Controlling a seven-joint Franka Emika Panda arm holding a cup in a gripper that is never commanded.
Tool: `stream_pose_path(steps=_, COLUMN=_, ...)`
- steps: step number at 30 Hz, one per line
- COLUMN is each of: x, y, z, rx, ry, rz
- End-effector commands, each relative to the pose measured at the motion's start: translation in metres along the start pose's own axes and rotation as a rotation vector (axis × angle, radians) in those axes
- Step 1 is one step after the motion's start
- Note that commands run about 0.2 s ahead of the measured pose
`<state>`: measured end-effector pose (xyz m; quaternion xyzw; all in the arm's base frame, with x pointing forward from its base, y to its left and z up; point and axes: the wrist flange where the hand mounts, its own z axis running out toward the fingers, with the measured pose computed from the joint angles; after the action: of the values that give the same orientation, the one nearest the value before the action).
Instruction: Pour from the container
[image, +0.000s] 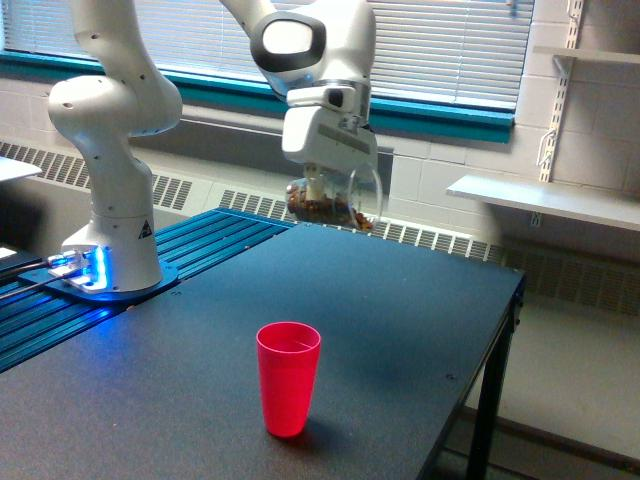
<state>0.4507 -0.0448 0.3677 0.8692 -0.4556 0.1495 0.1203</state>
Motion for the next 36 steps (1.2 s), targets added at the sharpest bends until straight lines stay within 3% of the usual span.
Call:
stream_pose_path(steps=1, x=0.012, y=0.018, z=0.003, rx=-0.021, ry=0.001, rz=0.033)
stream_pose_path(steps=36, x=0.055, y=0.087, z=0.057, rx=-0.068, ry=-0.083, rz=0.15)
